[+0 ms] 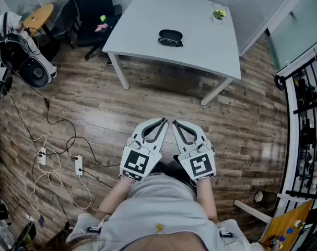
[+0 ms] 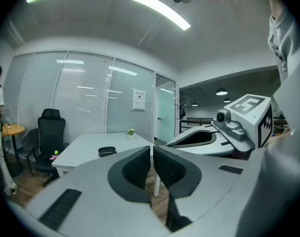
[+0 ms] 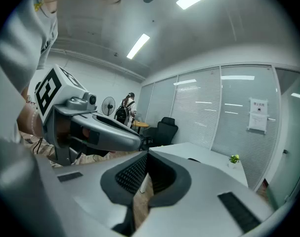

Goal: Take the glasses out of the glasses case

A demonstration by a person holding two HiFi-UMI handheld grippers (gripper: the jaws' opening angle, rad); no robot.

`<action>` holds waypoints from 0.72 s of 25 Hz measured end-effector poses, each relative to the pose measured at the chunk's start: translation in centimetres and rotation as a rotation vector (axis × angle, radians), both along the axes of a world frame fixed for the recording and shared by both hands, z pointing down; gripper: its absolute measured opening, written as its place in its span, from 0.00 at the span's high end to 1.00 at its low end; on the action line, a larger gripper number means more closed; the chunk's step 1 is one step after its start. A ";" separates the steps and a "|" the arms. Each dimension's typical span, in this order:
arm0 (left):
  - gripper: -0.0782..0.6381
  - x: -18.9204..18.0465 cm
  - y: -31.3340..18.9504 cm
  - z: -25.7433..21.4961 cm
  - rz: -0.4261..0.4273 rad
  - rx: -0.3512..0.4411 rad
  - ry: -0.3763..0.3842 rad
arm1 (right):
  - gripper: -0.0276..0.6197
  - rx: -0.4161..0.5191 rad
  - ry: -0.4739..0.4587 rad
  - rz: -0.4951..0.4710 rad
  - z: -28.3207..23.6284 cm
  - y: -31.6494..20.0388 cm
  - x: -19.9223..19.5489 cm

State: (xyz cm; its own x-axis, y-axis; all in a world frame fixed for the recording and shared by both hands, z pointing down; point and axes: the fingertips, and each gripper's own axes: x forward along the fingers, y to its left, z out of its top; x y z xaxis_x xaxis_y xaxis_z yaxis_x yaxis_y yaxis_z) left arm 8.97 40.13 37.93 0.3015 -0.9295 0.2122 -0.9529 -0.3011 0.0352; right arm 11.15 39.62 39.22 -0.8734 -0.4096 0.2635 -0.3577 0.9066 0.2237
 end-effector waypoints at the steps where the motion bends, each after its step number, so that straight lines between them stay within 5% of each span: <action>1: 0.83 0.1 0.1 0.0 -0.005 0.002 0.000 | 0.93 0.001 -0.009 0.000 -0.1 0.1 0.1; 18: 0.83 -1.1 -3.4 1.3 -0.042 -0.037 0.007 | 0.93 -0.028 -0.038 -0.045 1.4 -3.7 -1.8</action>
